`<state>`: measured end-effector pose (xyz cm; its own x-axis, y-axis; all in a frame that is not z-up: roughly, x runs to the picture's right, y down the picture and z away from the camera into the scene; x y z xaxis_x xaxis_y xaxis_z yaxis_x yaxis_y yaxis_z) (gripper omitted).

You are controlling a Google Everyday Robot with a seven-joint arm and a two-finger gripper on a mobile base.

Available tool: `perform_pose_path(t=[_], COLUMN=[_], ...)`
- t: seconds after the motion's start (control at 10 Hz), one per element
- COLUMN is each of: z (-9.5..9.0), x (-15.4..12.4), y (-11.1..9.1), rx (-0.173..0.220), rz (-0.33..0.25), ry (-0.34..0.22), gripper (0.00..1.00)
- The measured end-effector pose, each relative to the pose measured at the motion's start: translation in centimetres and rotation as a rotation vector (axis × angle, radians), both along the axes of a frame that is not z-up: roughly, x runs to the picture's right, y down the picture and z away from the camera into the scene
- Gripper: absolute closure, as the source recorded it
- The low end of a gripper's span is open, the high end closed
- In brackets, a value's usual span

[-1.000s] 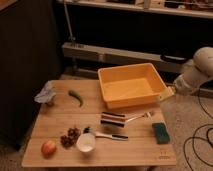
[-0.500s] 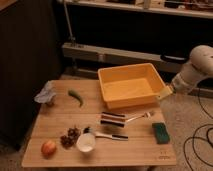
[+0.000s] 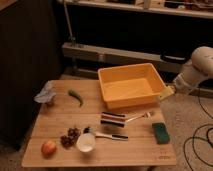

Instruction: Place fork in tray

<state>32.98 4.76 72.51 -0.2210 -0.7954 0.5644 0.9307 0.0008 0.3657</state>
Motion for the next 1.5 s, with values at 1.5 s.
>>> perform_pose_path(t=[1.5], z=[4.2], x=[6.5], y=[-3.0], rx=[-0.12], rz=[0.032], ry=[-0.014], gripper=[0.26])
